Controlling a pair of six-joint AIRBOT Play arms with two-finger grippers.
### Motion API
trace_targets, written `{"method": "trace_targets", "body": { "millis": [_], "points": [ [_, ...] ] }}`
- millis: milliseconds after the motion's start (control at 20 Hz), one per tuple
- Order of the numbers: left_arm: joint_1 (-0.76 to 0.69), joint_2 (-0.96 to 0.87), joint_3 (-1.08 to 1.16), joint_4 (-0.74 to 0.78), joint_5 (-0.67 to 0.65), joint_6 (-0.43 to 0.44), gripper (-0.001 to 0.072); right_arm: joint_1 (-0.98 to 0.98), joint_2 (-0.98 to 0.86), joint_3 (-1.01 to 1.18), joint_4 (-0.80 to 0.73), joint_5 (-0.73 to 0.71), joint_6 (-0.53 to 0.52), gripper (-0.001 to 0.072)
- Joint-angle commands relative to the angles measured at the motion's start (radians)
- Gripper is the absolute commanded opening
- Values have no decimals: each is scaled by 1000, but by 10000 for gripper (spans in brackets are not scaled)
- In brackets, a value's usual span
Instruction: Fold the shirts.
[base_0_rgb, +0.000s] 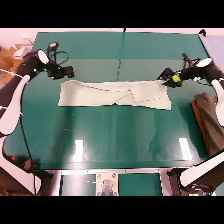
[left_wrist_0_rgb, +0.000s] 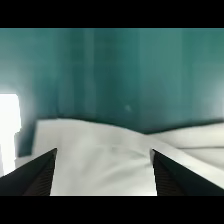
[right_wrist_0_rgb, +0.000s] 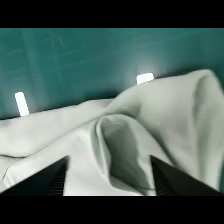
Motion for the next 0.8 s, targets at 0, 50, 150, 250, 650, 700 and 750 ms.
{"method": "trace_targets", "body": {
  "millis": [0,50,150,250,650,700,750],
  "points": [
    [52,-6,126,53,-158,-33,659,-109,-11,63,-11,154,-20,597],
    [71,-6,156,52,-204,-40,659,-140,-18,63,-11,187,-54,598],
    [98,-6,185,35,-273,-68,658,-180,-51,63,-7,254,-119,598],
    [105,-6,186,7,-308,-74,659,-192,-105,63,16,301,-190,600],
    [104,-6,186,-161,-339,-74,658,-148,-246,64,273,341,-338,694],
    [104,-6,186,-181,-338,-74,658,-132,-246,67,272,329,-338,692],
    [102,-6,186,-200,-333,-73,657,-120,-246,73,273,319,-338,621]
  ]
}}
